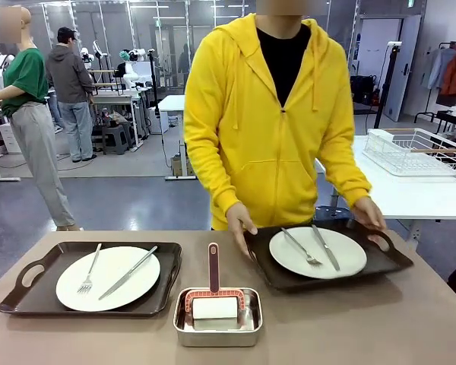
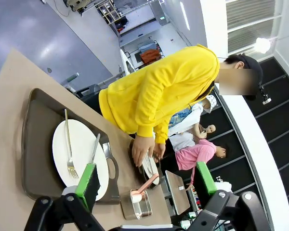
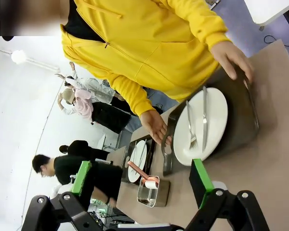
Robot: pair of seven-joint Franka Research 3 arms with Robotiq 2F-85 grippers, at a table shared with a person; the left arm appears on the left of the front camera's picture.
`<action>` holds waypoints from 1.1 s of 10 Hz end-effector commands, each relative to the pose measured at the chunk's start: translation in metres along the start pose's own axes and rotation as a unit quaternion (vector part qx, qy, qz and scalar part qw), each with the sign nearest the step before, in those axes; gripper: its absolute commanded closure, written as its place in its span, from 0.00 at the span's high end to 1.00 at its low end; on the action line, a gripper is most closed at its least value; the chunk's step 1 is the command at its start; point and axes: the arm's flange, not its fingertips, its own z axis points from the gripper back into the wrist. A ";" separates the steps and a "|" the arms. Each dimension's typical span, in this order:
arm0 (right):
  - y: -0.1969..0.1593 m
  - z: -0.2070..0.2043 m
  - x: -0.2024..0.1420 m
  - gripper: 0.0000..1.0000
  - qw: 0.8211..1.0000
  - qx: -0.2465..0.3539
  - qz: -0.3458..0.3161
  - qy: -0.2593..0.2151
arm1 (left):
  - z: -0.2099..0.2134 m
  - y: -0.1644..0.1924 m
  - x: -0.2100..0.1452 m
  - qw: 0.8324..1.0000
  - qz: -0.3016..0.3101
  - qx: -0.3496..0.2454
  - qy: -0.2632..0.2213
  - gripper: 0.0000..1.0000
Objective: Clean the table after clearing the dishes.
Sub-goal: When the left (or right) Handle tray is removed, use the left hand (or right hand) to clean the left (or right) side of the table with the Lint Roller.
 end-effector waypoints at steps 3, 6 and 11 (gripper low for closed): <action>0.002 0.003 0.001 1.00 1.000 0.005 0.002 -0.002 | 0.003 -0.004 0.001 1.000 -0.005 -0.008 -0.005 1.00; 0.002 0.003 0.001 1.00 1.000 0.005 0.002 -0.002 | 0.003 -0.004 0.001 1.000 -0.005 -0.008 -0.005 1.00; 0.041 -0.076 0.022 1.00 0.993 -0.041 0.059 0.093 | 0.003 -0.004 0.001 1.000 -0.005 -0.008 -0.005 1.00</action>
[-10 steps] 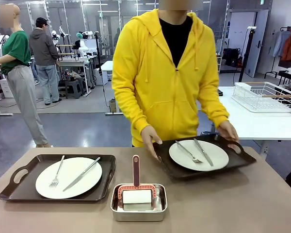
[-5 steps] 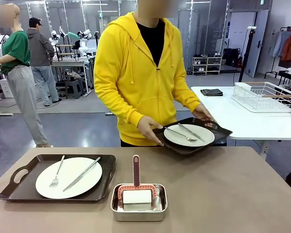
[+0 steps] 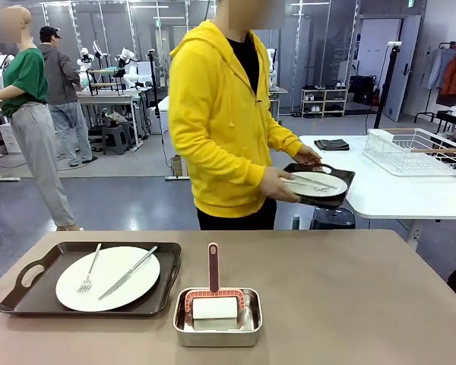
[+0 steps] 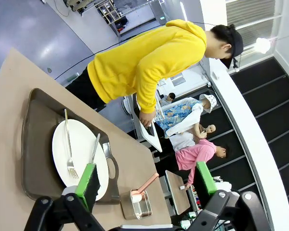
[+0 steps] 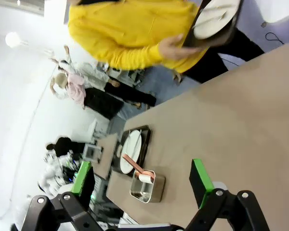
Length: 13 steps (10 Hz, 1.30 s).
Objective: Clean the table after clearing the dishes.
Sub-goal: When the left (or right) Handle tray is removed, use the left hand (or right hand) to clean the left (or right) side of the table with the Lint Roller.
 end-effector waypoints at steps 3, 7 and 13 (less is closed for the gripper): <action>0.081 -0.143 0.025 1.00 0.976 -0.060 0.120 0.173 | 0.003 -0.004 0.001 1.000 -0.005 -0.008 -0.005 1.00; 0.140 -0.287 -0.015 1.00 0.912 -0.091 0.231 0.327 | 0.003 -0.004 0.001 1.000 -0.005 -0.008 -0.005 1.00; 0.154 -0.433 -0.099 1.00 0.790 -0.142 0.381 0.459 | 0.003 -0.004 0.001 1.000 -0.005 -0.008 -0.005 1.00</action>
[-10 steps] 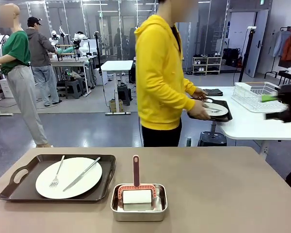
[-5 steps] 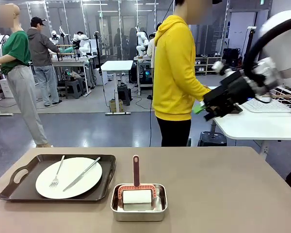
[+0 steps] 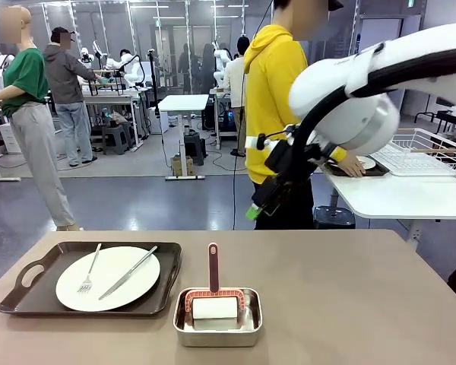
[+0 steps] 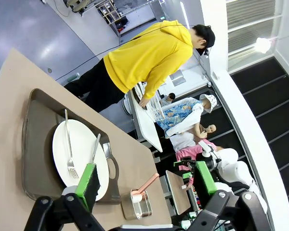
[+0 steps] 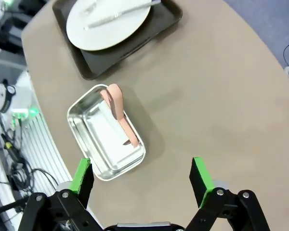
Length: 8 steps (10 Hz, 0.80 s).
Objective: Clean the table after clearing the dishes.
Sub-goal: When the left (or right) Handle tray is removed, use the left hand (or right hand) to clean the left (or right) side of the table with the Lint Roller.
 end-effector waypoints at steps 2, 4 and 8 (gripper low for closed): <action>0.000 0.000 0.000 1.00 1.000 0.000 0.000 0.000 | 0.002 -0.004 0.001 1.000 -0.004 -0.009 -0.005 1.00; 0.000 0.000 0.000 1.00 1.000 0.000 0.000 0.000 | 0.002 -0.004 0.001 1.000 -0.004 -0.009 -0.005 1.00; -0.003 -0.002 0.002 1.00 1.000 -0.008 0.006 0.004 | 0.002 -0.004 0.001 1.000 -0.004 -0.009 -0.005 1.00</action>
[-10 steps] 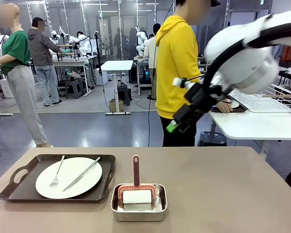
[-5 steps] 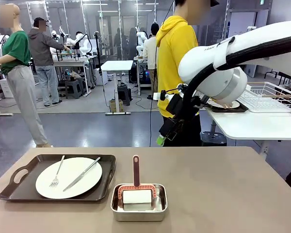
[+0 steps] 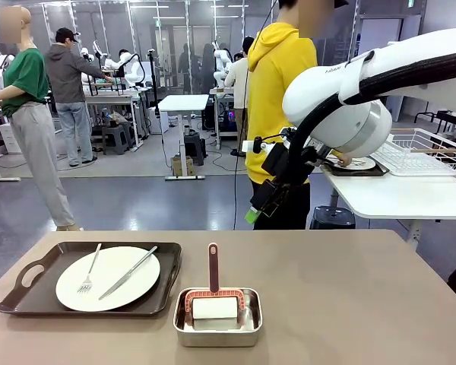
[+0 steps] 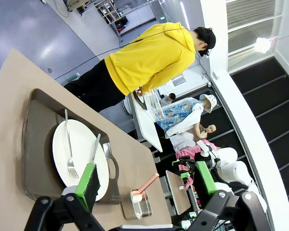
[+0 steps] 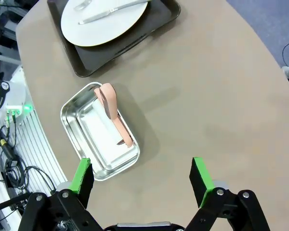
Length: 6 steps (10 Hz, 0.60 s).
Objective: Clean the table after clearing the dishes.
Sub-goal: When the left (or right) Handle tray is removed, use the left hand (or right hand) to clean the left (or right) side of the table with the Lint Roller.
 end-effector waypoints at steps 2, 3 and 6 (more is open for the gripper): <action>0.012 -0.018 0.040 1.00 0.987 0.006 0.146 0.067 | 0.002 -0.004 0.001 1.000 -0.004 -0.009 -0.005 1.00; 0.018 -0.026 0.056 1.00 0.977 0.014 0.191 0.096 | 0.002 -0.004 0.001 1.000 -0.004 -0.009 -0.005 1.00; 0.035 -0.064 0.089 1.00 0.953 0.032 0.255 0.160 | 0.002 -0.004 0.001 1.000 -0.004 -0.009 -0.005 1.00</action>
